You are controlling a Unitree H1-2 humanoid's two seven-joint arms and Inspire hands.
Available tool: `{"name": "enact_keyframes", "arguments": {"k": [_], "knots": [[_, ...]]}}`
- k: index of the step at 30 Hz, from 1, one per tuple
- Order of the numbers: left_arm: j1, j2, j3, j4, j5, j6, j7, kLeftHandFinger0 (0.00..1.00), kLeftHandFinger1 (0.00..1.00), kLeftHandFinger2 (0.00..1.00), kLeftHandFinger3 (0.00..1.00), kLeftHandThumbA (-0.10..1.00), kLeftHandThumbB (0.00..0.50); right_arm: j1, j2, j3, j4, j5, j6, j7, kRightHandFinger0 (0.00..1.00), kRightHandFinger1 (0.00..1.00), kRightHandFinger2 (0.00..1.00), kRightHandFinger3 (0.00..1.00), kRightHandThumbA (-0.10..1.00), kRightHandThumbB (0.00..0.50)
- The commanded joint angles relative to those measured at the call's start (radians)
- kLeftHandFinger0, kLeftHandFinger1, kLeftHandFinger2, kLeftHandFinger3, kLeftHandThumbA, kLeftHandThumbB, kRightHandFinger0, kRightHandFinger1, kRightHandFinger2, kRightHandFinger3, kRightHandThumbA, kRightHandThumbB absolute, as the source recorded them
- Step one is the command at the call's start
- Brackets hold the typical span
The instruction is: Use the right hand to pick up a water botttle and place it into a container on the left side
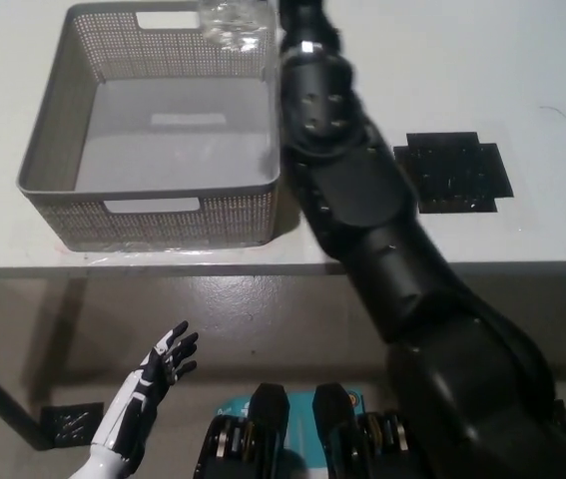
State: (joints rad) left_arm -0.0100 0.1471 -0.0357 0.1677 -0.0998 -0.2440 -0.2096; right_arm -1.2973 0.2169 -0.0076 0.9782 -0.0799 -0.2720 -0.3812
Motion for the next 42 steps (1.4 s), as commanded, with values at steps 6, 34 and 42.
{"name": "enact_keyframes", "arguments": {"k": [6,34,42], "knots": [[-0.024,0.016,0.0,-0.018,0.019,-0.024,-0.005,1.0,1.0,1.0,1.0,1.0,0.241,-0.153,0.037,0.024,0.296,-0.018,-0.014,-0.032,0.0,0.14,0.58,0.39,-0.1,0.118],[-0.029,0.021,-0.005,-0.027,0.005,-0.014,-0.038,1.0,1.0,1.0,1.0,1.0,0.212,-0.093,-0.021,0.185,0.414,-0.08,0.032,0.178,1.0,1.0,1.0,1.0,1.0,0.5],[-0.025,0.014,-0.007,-0.037,0.016,-0.004,-0.029,1.0,1.0,1.0,1.0,1.0,0.218,-0.096,-0.046,0.172,0.326,-0.071,-0.074,0.151,1.0,1.0,1.0,1.0,1.0,0.465]]}}
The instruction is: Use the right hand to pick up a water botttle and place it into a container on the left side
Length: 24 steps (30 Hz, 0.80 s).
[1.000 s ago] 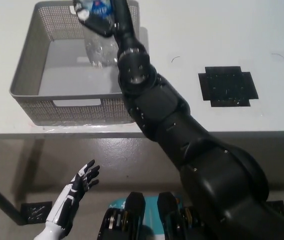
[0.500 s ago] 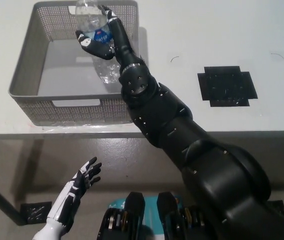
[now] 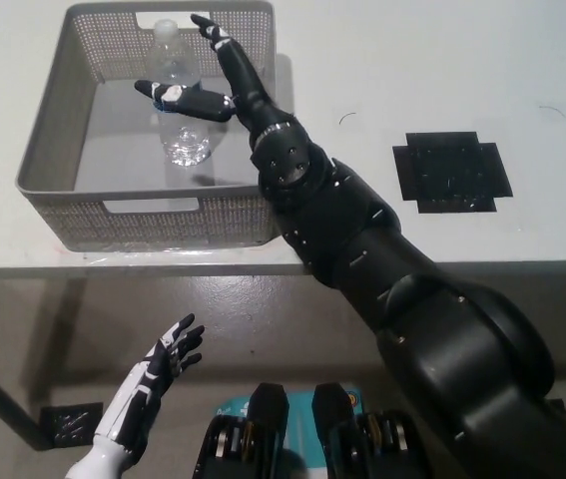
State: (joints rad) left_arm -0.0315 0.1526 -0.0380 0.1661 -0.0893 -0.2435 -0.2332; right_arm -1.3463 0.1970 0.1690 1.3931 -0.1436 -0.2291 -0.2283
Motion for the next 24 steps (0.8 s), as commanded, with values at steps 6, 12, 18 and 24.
{"name": "enact_keyframes", "arguments": {"k": [6,12,18,24], "knots": [[-0.003,0.018,0.0,-0.027,0.009,-0.018,-0.007,1.0,1.0,1.0,1.0,1.0,0.246,0.129,-0.11,-0.029,-0.594,0.015,-0.041,0.071,1.0,1.0,1.0,1.0,1.0,0.5],[0.007,0.024,0.002,-0.039,0.015,-0.025,-0.005,1.0,1.0,1.0,1.0,1.0,0.221,0.476,-0.203,-0.06,-1.256,0.129,0.065,0.164,1.0,1.0,1.0,1.0,1.0,0.45],[0.0,0.026,0.002,-0.032,-0.001,-0.019,-0.016,1.0,1.0,1.0,1.0,1.0,0.2,0.831,-0.262,-0.1,-1.549,0.198,0.016,0.148,1.0,1.0,1.0,1.0,1.0,0.406],[0.004,0.021,0.005,-0.025,0.004,-0.028,-0.007,1.0,1.0,1.0,1.0,1.0,0.203,1.094,-0.274,-0.095,-1.527,0.222,-0.094,0.134,1.0,1.0,1.0,1.0,1.0,0.304]]}}
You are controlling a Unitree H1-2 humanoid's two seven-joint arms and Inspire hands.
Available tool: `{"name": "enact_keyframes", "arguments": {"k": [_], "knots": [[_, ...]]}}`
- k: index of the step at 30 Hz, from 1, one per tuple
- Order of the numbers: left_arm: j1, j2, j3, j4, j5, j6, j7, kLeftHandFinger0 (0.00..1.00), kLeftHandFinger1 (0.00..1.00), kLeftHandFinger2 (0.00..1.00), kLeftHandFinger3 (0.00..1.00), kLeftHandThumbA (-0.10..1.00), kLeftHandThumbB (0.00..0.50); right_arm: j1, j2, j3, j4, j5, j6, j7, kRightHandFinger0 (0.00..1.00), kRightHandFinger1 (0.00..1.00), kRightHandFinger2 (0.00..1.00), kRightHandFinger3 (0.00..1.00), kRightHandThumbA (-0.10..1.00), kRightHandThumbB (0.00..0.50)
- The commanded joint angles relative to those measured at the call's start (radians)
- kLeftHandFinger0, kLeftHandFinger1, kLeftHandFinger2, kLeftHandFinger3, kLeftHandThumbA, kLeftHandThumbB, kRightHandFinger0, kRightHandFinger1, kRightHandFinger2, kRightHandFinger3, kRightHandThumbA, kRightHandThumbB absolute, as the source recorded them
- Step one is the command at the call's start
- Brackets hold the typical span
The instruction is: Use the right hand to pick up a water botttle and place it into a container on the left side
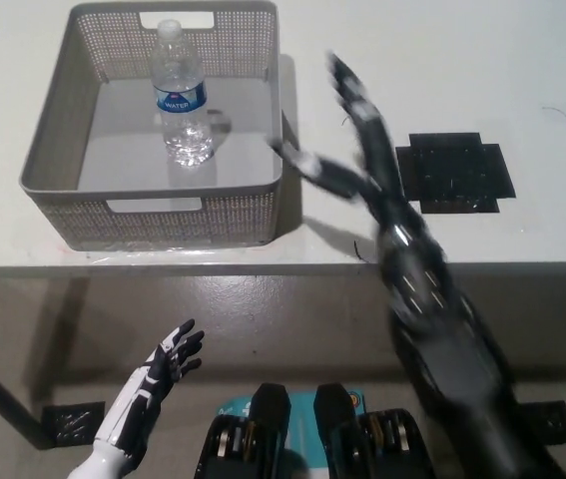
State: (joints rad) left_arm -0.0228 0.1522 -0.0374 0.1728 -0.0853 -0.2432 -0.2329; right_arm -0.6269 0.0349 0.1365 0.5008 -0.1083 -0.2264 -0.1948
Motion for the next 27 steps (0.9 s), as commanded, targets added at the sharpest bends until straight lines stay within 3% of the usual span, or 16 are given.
{"name": "enact_keyframes", "arguments": {"k": [1,4,8,11,15,27], "knots": [[-0.002,0.019,0.003,-0.029,-0.002,-0.028,-0.009,1.0,1.0,1.0,1.0,1.0,0.201,0.401,-0.109,-0.059,-0.627,0.184,-0.104,0.096,1.0,1.0,1.0,1.0,1.0,0.311],[0.006,0.011,-0.001,-0.023,-0.014,-0.034,-0.016,1.0,1.0,1.0,1.0,1.0,0.194,0.482,-0.11,-0.045,-0.589,0.173,-0.126,0.097,1.0,1.0,1.0,1.0,1.0,0.311],[0.01,0.013,0.004,-0.028,-0.014,-0.025,-0.012,1.0,1.0,1.0,1.0,1.0,0.2,0.539,-0.114,-0.036,-0.502,0.208,-0.18,0.124,1.0,1.0,1.0,1.0,1.0,0.207],[0.009,0.014,0.005,-0.034,-0.016,-0.016,-0.012,1.0,1.0,1.0,1.0,1.0,0.213,0.569,-0.116,-0.039,-0.462,0.203,-0.202,0.131,1.0,1.0,1.0,1.0,1.0,0.186],[0.008,0.011,0.007,-0.022,-0.014,-0.035,-0.008,1.0,1.0,1.0,1.0,1.0,0.203,0.619,-0.119,-0.052,-0.421,0.179,-0.2,0.132,1.0,1.0,1.0,1.0,1.0,0.287],[-0.003,0.004,0.007,0.001,-0.011,-0.043,-0.004,1.0,1.0,1.0,1.0,1.0,0.207,0.648,-0.14,-0.073,-0.378,0.214,-0.184,0.19,1.0,1.0,1.0,1.0,1.0,0.357]]}}
